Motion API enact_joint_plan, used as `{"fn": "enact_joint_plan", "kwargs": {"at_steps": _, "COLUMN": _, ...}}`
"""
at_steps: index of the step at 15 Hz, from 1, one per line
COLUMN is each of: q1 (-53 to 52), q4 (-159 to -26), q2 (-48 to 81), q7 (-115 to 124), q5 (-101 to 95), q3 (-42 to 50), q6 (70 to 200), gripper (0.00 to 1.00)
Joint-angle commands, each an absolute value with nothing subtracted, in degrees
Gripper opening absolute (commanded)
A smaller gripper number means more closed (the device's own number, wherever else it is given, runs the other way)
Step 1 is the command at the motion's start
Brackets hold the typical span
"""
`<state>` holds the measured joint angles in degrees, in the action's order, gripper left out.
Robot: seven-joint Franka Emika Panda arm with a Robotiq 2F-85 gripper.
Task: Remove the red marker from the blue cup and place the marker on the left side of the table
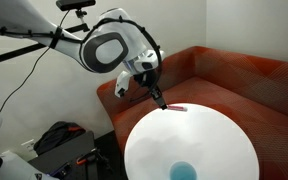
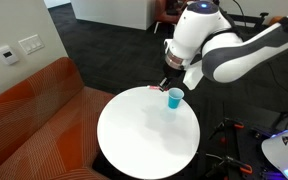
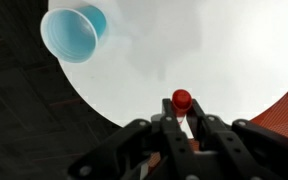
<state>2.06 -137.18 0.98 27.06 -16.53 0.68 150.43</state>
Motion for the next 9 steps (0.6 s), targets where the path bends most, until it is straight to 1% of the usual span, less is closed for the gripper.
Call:
{"fn": "enact_joint_plan", "kwargs": {"at_steps": 1, "q1": -0.3, "q4": -137.6, "q2": 5.0, "q7": 42.5, "q5": -23.0, "q3": 0.6, "q6": 157.0, "gripper": 0.05}}
{"fn": "enact_joint_plan", "kwargs": {"at_steps": 5, "q1": -3.7, "q4": -135.9, "q2": 11.9, "q7": 59.3, "q5": -30.3, "q3": 1.1, "q6": 160.1, "gripper": 0.05}}
{"fn": "enact_joint_plan", "kwargs": {"at_steps": 9, "q1": -6.0, "q4": -132.7, "q2": 17.7, "q7": 66.0, "q5": -31.2, "q3": 0.7, "q6": 158.6, "gripper": 0.05}}
